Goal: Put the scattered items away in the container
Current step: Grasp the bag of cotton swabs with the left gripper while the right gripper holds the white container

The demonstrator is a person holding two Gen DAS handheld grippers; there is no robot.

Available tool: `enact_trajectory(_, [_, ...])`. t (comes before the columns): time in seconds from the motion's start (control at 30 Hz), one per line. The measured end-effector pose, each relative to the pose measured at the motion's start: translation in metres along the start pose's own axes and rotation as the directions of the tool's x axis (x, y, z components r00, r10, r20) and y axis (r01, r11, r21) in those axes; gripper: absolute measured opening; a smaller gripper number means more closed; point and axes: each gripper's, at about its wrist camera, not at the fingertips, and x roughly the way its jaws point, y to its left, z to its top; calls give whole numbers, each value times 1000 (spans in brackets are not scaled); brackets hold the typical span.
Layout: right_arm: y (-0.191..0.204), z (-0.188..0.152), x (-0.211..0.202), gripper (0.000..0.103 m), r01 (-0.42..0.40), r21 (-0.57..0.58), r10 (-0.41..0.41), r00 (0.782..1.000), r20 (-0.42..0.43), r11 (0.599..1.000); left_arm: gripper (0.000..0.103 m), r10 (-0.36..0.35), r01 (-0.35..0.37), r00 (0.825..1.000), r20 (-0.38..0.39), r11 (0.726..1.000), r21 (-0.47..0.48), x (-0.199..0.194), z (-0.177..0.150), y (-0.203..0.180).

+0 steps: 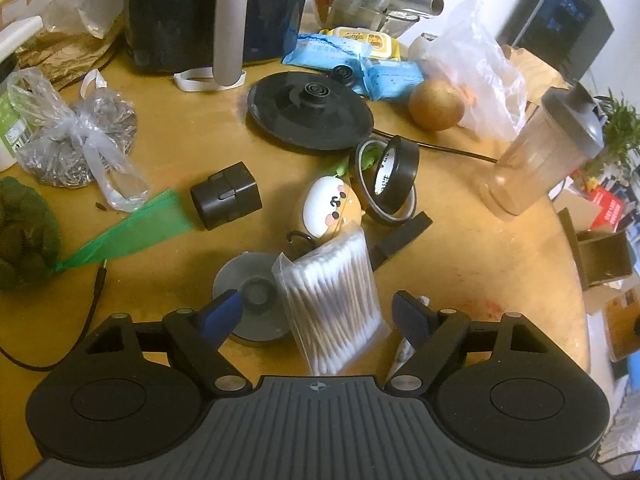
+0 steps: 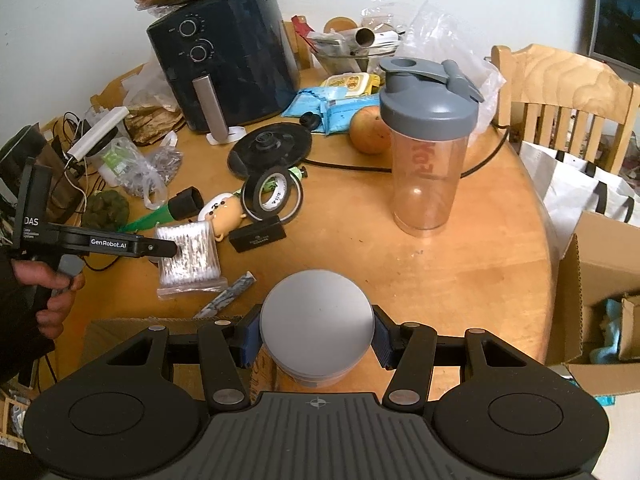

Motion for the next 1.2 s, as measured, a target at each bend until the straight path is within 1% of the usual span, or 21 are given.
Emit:
enact_trajectory(0.1, [-2,-2,0,57,3,5,-3,1000,-4,1000,82,6,-6,1000,-8,1000,-1,6,1,2])
enact_trajectory(0.13, [-2,-3,0,57,3,7,-3,1000,-6,1000,81,6,-6,1000,-10,1000,-1,8,1,2])
enact_trajectory(0.17, [-2,-3,0,57,3,7,-3,1000,-8,1000,76,1,-1,1000,-9,1000,0,10,2,3])
enact_trajectory(0.3, [-3,-6,0,57,2,6,-2,1000,-12,1000,74,4,-4,1000,6,1000,-1,12,5,4])
enact_trajectory(0.4, [-3,-7,1,57,-6,-2,6,1000,-19,1000,66,19,-19,1000,16,1000,7,13,7,2])
enact_trajectory(0.43, [-3,-7,1,57,-6,-2,6,1000,-20,1000,63,27,-27,999,20,1000,9,13,7,2])
enact_trajectory(0.5, [-3,-7,2,57,-9,-4,9,1000,-22,1000,51,44,-44,999,27,999,8,12,7,2])
enact_trajectory(0.57, [-3,-7,2,57,-11,-8,11,1000,-22,1000,37,17,-17,999,29,1000,6,12,7,3])
enact_trajectory(0.6, [-3,-7,2,57,-12,-10,12,1000,-23,1000,36,9,-9,1000,25,1000,-4,12,8,3])
enact_trajectory(0.7, [-3,-7,3,57,-17,-17,17,999,-27,1000,32,19,-19,999,35,1000,11,12,8,-2])
enact_trajectory(0.77, [-1,-7,4,57,-20,-19,19,999,-28,1000,29,13,-14,999,41,1000,7,11,8,-4])
enact_trajectory(1.07, [3,-7,5,57,-38,-35,37,999,-34,999,23,-5,5,997,71,1000,5,2,10,-9])
enact_trajectory(1.2, [5,-7,5,57,-47,-42,46,998,-34,998,23,-11,11,996,83,1000,-6,-3,10,-11])
